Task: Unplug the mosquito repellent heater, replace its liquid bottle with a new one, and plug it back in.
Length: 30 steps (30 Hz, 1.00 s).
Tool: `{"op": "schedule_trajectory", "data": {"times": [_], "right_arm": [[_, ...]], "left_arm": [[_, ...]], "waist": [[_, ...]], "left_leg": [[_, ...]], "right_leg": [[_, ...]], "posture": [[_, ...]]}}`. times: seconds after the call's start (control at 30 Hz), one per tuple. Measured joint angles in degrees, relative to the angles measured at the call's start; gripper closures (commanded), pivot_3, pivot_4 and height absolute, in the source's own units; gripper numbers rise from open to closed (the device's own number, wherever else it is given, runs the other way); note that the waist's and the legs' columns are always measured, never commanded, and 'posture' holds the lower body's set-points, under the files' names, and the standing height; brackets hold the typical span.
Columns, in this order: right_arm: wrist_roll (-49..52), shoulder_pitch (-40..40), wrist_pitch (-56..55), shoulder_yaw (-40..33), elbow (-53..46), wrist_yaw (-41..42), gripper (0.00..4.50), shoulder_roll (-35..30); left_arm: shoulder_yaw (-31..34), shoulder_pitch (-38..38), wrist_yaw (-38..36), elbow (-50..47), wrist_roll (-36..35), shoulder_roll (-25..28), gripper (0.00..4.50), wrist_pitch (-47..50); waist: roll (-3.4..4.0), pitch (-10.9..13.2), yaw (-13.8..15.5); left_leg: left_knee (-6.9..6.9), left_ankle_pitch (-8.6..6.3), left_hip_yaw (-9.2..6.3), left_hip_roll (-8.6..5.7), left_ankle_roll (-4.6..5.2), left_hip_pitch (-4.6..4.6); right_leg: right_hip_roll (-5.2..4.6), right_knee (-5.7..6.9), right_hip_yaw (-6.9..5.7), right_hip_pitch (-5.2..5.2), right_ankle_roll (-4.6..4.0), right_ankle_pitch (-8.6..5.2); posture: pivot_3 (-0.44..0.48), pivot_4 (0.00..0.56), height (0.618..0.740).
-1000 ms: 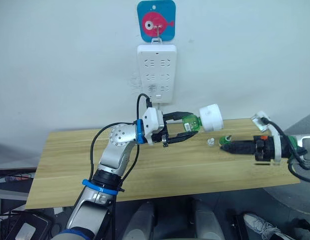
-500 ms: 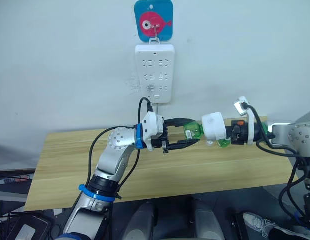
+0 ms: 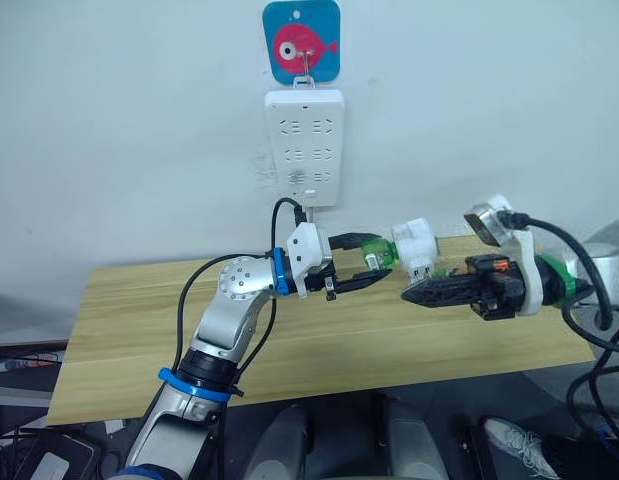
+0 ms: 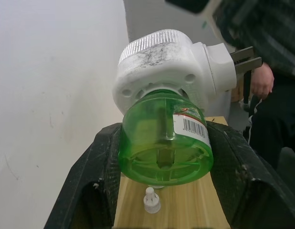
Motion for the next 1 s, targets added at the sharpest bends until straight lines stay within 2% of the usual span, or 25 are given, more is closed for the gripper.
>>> {"op": "schedule_trajectory", "data": {"times": [0.1,0.23,0.37,0.47,0.7,1.0], "right_arm": [[-1.38,-4.08,-0.96,0.22,3.21,-1.79,4.49,2.60],[-10.00,-10.54,-6.81,1.17,10.49,-5.94,4.49,6.65],[-20.40,-11.64,-14.27,4.10,15.35,-5.68,4.49,7.16],[-26.58,-11.45,-18.34,6.39,18.40,-2.80,4.49,6.58],[-31.51,-9.72,-20.36,7.02,19.43,4.73,4.49,5.16],[-32.13,-7.60,-18.68,7.82,17.72,11.27,4.49,4.09]], "left_arm": [[-0.01,0.06,-0.03,0.45,0.20,0.20,2.23,0.47],[-1.29,0.13,-1.38,-0.24,-0.01,0.17,2.23,1.11],[-1.45,0.34,-1.62,-0.74,-0.06,0.62,2.23,1.53],[-1.46,0.33,-1.79,-0.82,-0.29,0.66,2.23,1.76],[-1.35,1.01,-3.67,-3.20,-3.85,1.30,2.23,5.42],[-1.40,1.94,-4.18,-5.15,-5.13,2.32,2.23,9.05]], "waist": [[0.00,0.00,-0.10],[0.01,-0.01,-0.20],[0.02,-0.01,-0.14],[0.02,-0.01,-0.16],[0.02,-0.01,-0.24],[0.02,-0.01,-0.20]], "left_leg": [[0.00,0.00,0.02,-0.01,0.00,-0.01],[0.00,0.00,0.01,-0.02,0.00,-0.01],[0.00,0.00,-0.03,-0.05,0.00,-0.05],[0.00,0.00,-0.02,-0.05,0.00,-0.05],[0.00,0.00,-0.01,-0.02,-0.01,-0.03],[0.00,0.00,-0.01,-0.03,-0.01,-0.03]], "right_leg": [[0.00,0.00,0.01,-0.01,0.00,0.00],[0.00,0.00,0.01,-0.02,0.01,0.01],[-0.01,-0.02,-0.04,-0.04,0.01,0.01],[-0.02,-0.02,-0.02,-0.04,0.01,0.01],[0.00,-0.01,-0.01,-0.04,0.01,0.01],[0.00,0.00,-0.01,-0.04,0.01,0.01]], "posture": [[0.060,0.232,0.740],[0.062,0.229,0.740],[0.068,0.228,0.740],[0.071,0.233,0.740],[0.068,0.235,0.740],[0.067,0.239,0.740]]}}
